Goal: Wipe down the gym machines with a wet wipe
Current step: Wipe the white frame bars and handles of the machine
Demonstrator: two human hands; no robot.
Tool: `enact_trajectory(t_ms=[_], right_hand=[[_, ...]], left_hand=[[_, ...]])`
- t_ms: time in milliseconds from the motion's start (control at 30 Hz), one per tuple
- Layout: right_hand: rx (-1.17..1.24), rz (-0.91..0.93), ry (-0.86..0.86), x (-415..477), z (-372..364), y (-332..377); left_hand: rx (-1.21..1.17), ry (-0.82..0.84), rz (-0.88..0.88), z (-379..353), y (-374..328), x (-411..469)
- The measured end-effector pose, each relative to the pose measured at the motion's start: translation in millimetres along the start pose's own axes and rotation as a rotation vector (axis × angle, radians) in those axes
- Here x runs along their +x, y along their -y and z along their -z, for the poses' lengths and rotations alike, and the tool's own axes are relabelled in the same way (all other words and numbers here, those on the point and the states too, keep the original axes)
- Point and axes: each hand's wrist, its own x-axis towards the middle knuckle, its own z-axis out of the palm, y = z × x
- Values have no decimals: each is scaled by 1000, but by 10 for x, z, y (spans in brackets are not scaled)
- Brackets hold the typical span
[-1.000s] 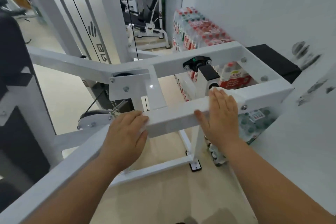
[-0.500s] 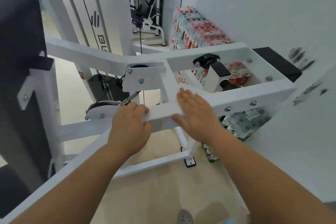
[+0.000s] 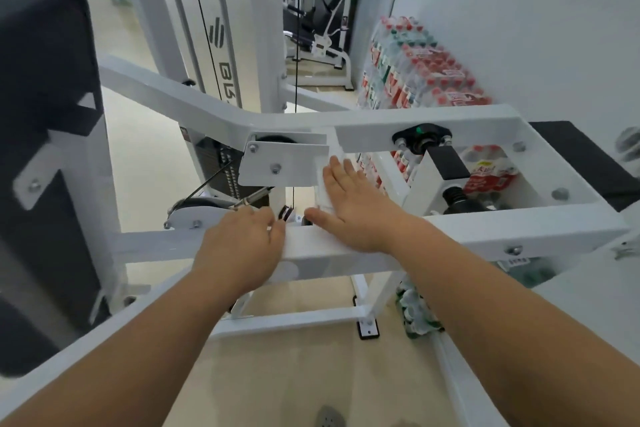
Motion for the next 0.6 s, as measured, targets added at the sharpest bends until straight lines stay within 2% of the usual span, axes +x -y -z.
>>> enact_trajectory(t_ms=[133,200,367,533,600], right_hand=[[-166,257,76,-265,-44,25],[-166,279,78,-182,26,-90],[-70,167,62,214,126,-255],[-244,430,148,-169,46,-139],[-269,453,139,-171,78,-180]], left_hand=[[-24,-30,15,39,-47,-23],[-39,-34,18,44,-60,-33],[-76,-52,50,35,-36,-50],[-83,-81,45,21,-7,-63],[-76,-77,36,23,-7,-60]])
